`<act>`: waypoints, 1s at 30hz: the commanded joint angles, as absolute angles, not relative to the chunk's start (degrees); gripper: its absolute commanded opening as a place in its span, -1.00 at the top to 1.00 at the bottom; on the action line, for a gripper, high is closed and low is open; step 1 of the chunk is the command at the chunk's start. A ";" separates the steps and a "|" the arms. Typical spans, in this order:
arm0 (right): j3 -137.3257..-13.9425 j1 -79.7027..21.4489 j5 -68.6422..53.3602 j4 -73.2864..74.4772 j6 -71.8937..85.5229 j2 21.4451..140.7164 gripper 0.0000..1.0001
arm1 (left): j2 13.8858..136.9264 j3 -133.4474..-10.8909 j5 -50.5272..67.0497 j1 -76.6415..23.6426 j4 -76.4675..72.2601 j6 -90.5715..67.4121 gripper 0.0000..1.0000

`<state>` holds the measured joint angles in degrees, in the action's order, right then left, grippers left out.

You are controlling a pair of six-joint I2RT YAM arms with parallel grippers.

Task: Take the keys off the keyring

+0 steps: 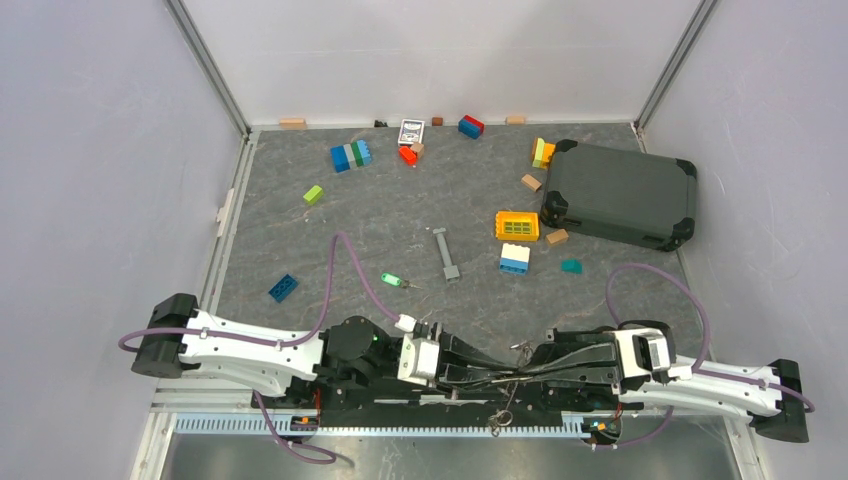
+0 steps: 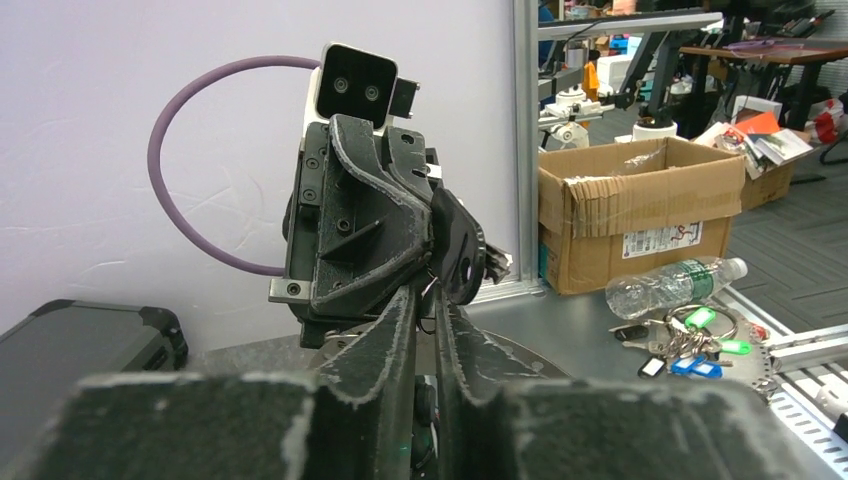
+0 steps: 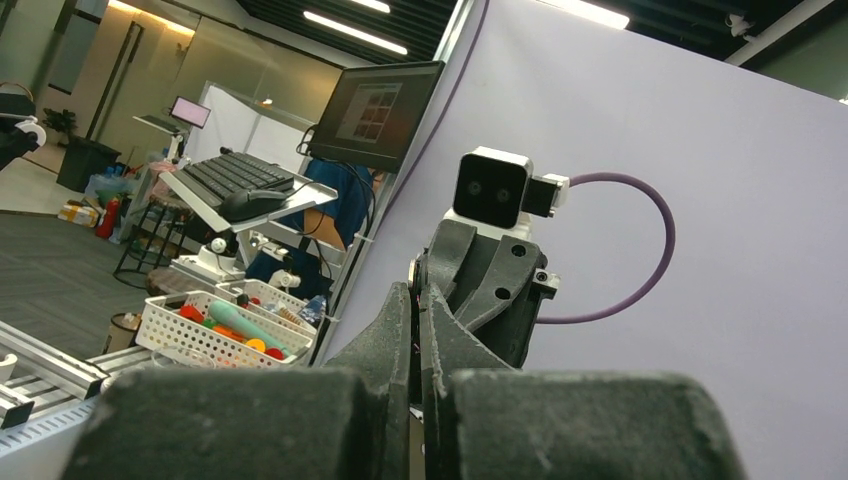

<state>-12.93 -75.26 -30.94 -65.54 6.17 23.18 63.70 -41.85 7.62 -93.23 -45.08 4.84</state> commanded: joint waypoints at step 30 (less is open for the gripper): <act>-12.21 -75.24 -25.14 -67.19 2.81 18.64 1.00 | 59.35 -40.13 5.13 -93.20 -45.70 3.70 0.95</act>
<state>-12.23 -75.26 -27.81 -62.70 3.40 19.59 60.97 -41.17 5.96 -93.08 -43.46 4.51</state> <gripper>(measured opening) 0.021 0.033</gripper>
